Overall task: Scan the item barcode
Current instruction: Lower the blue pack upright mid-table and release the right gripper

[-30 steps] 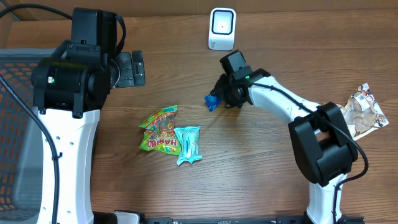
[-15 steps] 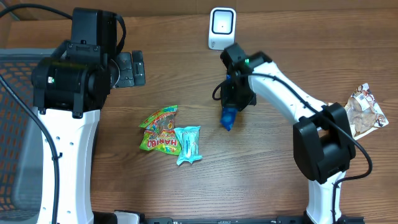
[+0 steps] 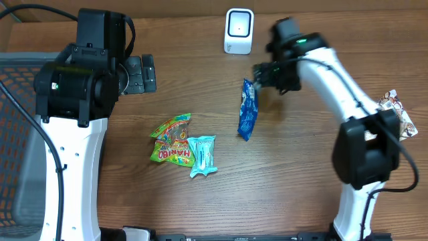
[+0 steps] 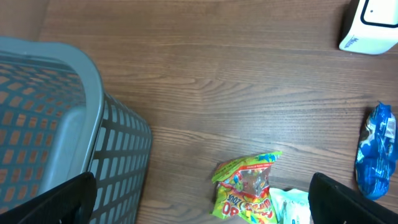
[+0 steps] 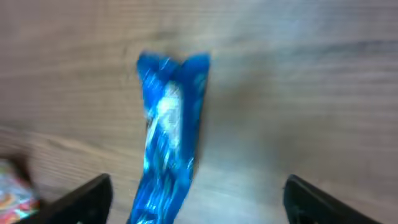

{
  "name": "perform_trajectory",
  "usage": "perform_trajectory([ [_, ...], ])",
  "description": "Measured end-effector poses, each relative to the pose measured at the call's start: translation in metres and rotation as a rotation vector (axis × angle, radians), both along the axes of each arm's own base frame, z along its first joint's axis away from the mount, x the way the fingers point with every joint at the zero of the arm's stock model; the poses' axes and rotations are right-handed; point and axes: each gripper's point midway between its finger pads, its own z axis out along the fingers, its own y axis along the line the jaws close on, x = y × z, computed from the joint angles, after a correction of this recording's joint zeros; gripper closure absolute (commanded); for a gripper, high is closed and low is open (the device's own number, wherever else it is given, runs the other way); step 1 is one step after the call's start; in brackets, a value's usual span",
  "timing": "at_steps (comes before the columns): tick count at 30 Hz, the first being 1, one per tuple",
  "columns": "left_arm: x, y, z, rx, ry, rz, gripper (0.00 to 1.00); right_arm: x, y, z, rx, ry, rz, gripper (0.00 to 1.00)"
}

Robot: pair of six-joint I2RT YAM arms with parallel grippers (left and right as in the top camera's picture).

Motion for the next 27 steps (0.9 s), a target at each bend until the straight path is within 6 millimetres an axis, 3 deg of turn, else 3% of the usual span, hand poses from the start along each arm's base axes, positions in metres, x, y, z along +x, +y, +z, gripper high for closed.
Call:
perform_trajectory([
  [3, 0.0, 0.0, 0.0, 0.0, 0.0, 0.0, 0.01, 0.008, -0.014, -0.017, 0.209, 0.01, -0.042, 0.25],
  [7, 0.0, 0.0, 0.0, 0.0, 0.0, 0.0, 0.0, -0.013, 0.003, -0.042, 0.324, 0.066, -0.009, 0.34],
  [10, 0.0, 0.0, 0.0, 0.0, -0.001, 0.0, 0.0, -0.027, 0.024, -0.06, 0.411, 0.088, -0.007, 0.51],
  [16, 0.0, 0.0, 0.0, 0.0, 0.0, 0.0, 0.0, -0.029, 0.032, -0.084, 0.527, 0.09, -0.141, 0.74],
  [19, 0.0, 0.0, 0.0, 0.0, 0.0, 0.0, 0.0, -0.037, 0.039, -0.089, 0.563, 0.143, -0.199, 0.94],
  [27, 0.0, 0.0, 0.0, 0.0, 0.0, 0.0, 0.0, -0.048, 0.044, -0.088, 0.572, 0.216, -0.245, 0.96],
])
